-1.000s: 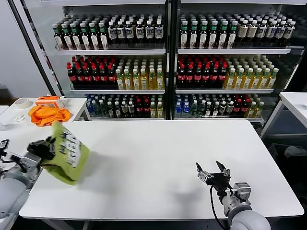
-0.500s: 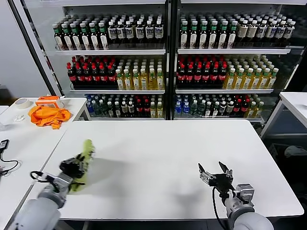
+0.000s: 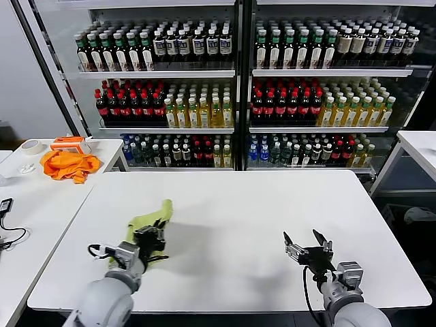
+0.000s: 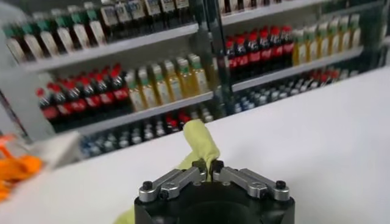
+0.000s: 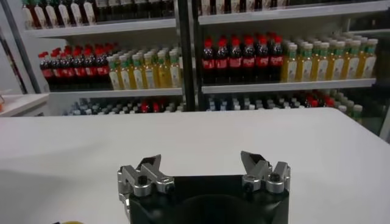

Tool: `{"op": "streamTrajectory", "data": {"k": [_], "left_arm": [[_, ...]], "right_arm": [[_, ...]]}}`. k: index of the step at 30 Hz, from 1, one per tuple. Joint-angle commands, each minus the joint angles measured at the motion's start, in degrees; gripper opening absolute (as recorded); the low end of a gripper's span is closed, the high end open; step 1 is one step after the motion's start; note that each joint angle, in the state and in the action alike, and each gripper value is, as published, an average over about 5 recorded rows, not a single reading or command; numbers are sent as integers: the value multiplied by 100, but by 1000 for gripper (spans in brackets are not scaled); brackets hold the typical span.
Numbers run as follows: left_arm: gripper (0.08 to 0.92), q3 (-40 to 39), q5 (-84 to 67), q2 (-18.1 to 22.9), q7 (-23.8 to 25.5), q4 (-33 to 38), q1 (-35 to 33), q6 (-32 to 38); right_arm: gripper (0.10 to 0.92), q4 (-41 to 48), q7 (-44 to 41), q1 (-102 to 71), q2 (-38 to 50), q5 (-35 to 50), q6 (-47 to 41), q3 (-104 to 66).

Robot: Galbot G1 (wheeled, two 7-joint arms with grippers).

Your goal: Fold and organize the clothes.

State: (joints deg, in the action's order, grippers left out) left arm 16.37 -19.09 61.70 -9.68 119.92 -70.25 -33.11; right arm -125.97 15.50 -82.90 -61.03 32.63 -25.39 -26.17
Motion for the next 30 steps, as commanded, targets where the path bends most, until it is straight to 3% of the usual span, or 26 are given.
{"op": "streamTrajectory", "data": {"k": [1, 7, 19, 25, 30], "left_arm": [[111, -670, -1543, 1031, -692, -404, 617, 2], [248, -510, -2106, 1320, -890, -520, 923, 57], [595, 835, -1665, 177, -189, 370, 212, 504], [764, 1161, -466, -72, 297, 317, -389, 1165], [820, 1276, -371, -49, 349, 366, -601, 1245]], "right_arm": [[823, 8, 14, 26, -4, -7, -9, -37], [823, -23, 34, 64, 16, -6, -52, 8], [823, 296, 25, 731, -171, -107, -50, 1018], [823, 612, 43, 1210, -307, -196, -38, 1792], [823, 789, 600, 1680, -481, 180, -302, 2669]]}}
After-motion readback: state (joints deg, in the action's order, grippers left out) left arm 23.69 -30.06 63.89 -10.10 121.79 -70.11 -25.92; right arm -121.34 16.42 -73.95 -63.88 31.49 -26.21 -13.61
